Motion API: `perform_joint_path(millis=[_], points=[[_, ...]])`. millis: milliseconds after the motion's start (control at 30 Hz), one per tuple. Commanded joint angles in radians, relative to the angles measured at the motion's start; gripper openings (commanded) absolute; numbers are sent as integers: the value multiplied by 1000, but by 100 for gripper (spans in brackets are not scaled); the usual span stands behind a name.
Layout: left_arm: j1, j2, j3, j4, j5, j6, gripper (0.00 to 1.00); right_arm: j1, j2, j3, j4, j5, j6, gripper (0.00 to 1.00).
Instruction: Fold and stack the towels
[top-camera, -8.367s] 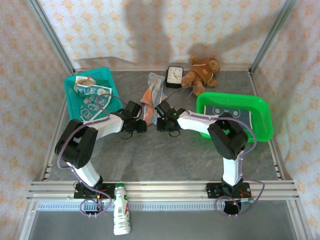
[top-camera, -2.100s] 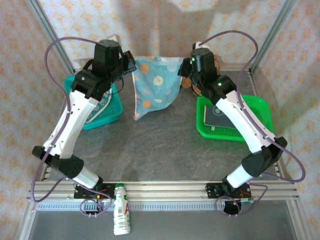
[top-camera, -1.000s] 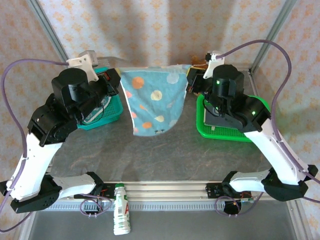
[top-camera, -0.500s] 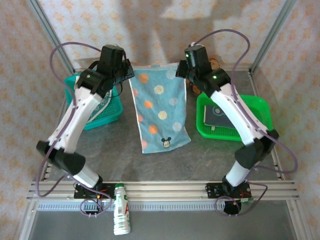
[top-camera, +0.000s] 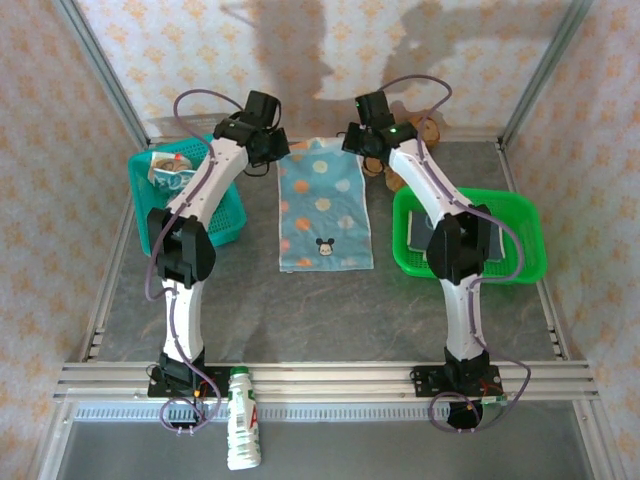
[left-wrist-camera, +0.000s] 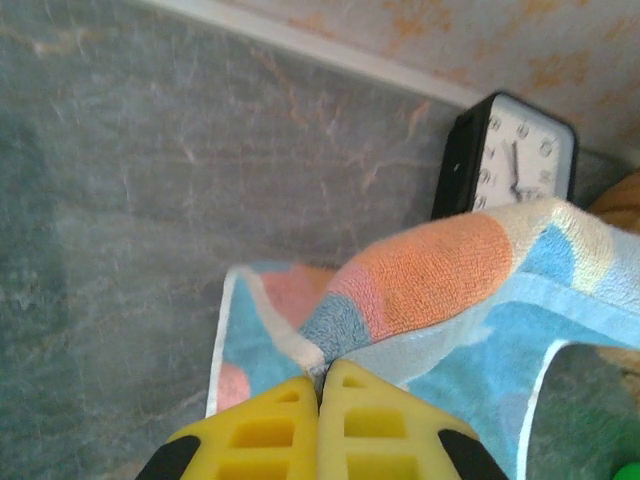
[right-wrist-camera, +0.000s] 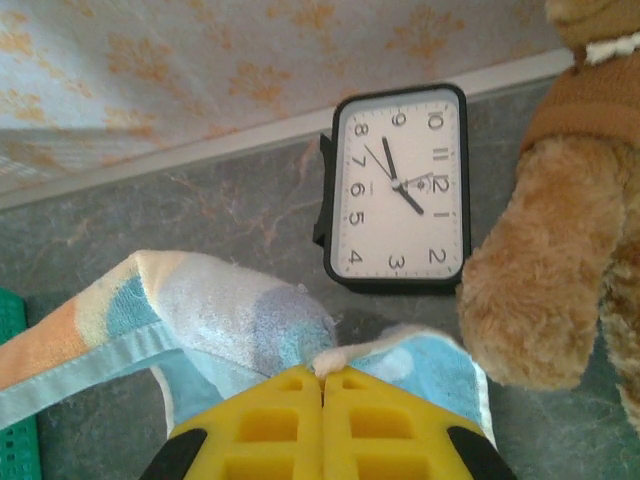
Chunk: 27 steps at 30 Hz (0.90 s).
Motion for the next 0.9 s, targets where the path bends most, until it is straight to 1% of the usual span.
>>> perform_joint_path(millis=[0,200,400,667,867], points=[[4,-83,-79,35,42,-13,0,0,-50,-87,18,-34,19,0],[1,-193,-340,138,98,-106,0,2,-162,-352,94,-74,42,0],[-22,-319,-562,203,112,-150,0,7,-277,-585,138,-98,57,0],[-57,-434,-779,261,117,-205,0,37,-370,-777,131,-94,50,0],[-97,-493,-873,258,111,-231,0,53,-433,-867,120,-77,57,1]])
